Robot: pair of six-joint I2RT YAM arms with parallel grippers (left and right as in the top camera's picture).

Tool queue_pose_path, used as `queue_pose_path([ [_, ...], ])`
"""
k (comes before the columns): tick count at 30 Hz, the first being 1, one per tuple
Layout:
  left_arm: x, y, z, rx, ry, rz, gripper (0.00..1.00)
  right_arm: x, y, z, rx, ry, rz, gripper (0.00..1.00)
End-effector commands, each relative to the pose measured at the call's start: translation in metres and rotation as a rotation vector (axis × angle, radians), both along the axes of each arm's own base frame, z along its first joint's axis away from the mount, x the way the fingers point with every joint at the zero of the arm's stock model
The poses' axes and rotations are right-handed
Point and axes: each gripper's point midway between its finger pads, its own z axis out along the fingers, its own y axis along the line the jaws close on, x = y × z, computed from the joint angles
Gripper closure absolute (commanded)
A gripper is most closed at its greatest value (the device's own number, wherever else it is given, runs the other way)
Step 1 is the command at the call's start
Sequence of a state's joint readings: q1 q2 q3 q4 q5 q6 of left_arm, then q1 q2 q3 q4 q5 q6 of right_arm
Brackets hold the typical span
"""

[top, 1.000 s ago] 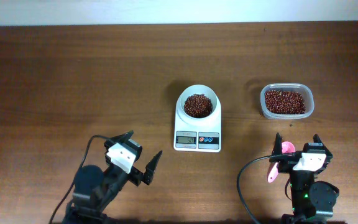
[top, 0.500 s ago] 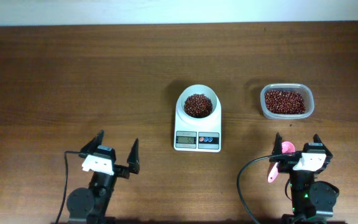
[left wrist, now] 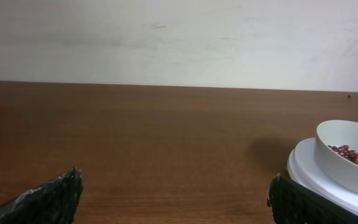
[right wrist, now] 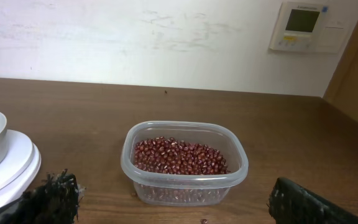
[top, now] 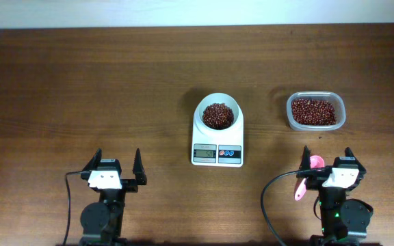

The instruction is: Scoop and weigh 50g on scale

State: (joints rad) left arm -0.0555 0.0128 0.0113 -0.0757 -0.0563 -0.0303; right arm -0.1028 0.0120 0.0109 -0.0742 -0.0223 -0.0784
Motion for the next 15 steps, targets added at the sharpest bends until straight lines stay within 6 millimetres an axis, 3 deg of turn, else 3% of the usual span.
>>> queue_pose_path([
  [1, -0.0006, -0.0054, -0.0023, 0.023, 0.007, -0.035, 0.01, -0.0002, 0.0002, -0.0019, 0.003, 0.002, -0.002, 0.01],
  [7, -0.0007, -0.0064, -0.0029, 0.113, 0.007, -0.045, 0.01, -0.0002, 0.0002, -0.0019, 0.003, 0.002, -0.002, 0.01],
  [15, -0.0009, -0.0096, -0.0028, 0.043, 0.008, -0.053, 0.01, -0.0002, 0.0002, -0.0019, 0.003, 0.002, -0.002, 0.01],
])
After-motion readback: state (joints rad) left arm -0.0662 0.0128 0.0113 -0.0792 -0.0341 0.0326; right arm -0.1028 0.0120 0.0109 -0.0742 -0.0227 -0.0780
